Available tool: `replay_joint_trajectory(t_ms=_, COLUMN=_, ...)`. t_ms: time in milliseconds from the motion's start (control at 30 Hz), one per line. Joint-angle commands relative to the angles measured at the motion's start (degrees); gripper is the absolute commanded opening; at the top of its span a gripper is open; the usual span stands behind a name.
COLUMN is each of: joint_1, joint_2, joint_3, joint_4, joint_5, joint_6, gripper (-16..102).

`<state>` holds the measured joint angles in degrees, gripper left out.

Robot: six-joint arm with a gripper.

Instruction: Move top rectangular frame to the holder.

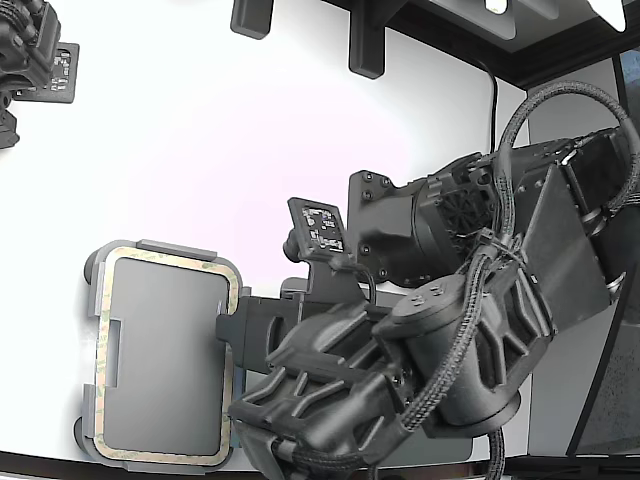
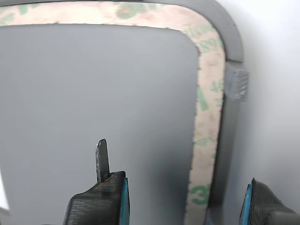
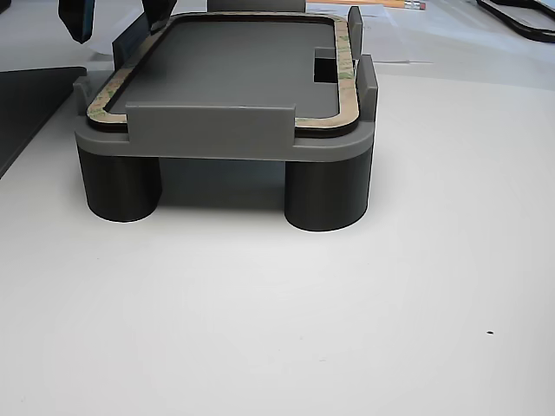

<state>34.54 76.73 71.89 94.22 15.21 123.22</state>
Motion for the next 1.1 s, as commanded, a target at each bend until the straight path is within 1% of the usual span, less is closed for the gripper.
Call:
replay_joint_trajectory(t_ms=0, joint_1=-0.09, joint_2=2.90, joint_3=-3.08, joint_4=0.53, joint_5=3.34, joint_6=-3.34, gripper=100)
replay_joint_trajectory(t_ms=100, joint_1=0.18, joint_2=6.06, joint_3=-4.83, joint_4=0.53, joint_5=8.17, joint_6=-9.67, gripper=100)
replay_joint_trajectory(t_ms=233, joint_1=0.09, joint_2=11.87, joint_3=-5.36, joint_4=0.09, joint_5=17.67, joint_6=-22.50, gripper=100)
replay_joint_trajectory(t_ms=300, joint_1=-0.35, joint_2=14.77, joint_3=-4.83, joint_4=-0.70, joint_5=21.18, joint_6=-31.03, gripper=100)
replay_joint_trajectory(t_ms=367, joint_1=-0.97, joint_2=19.07, joint_3=-2.11, joint_4=-3.34, joint_5=23.64, joint_6=-39.90, gripper=100)
replay_joint_trajectory(t_ms=467, joint_1=-2.46, joint_2=28.83, joint_3=6.06, joint_4=-10.55, joint_5=25.49, joint_6=-55.90, gripper=100)
replay_joint_trajectory(t_ms=567, joint_1=-5.27, joint_2=39.02, joint_3=13.89, joint_4=-16.08, joint_5=24.35, joint_6=-71.63, gripper=100)
replay_joint_trajectory(t_ms=700, joint_1=-8.96, joint_2=51.68, joint_3=26.28, joint_4=-21.18, joint_5=19.95, joint_6=-88.24, gripper=100)
replay_joint_trajectory(t_ms=867, joint_1=-13.80, joint_2=66.62, joint_3=44.03, joint_4=-31.55, joint_5=15.73, joint_6=-106.17, gripper=100)
replay_joint_trajectory(t_ms=967, joint_1=-17.40, joint_2=72.69, joint_3=51.33, joint_4=-34.63, joint_5=12.83, joint_6=-110.13, gripper=100)
replay_joint_trajectory(t_ms=1067, joint_1=-18.81, joint_2=79.01, joint_3=59.59, joint_4=-36.56, joint_5=11.60, joint_6=-110.57, gripper=100)
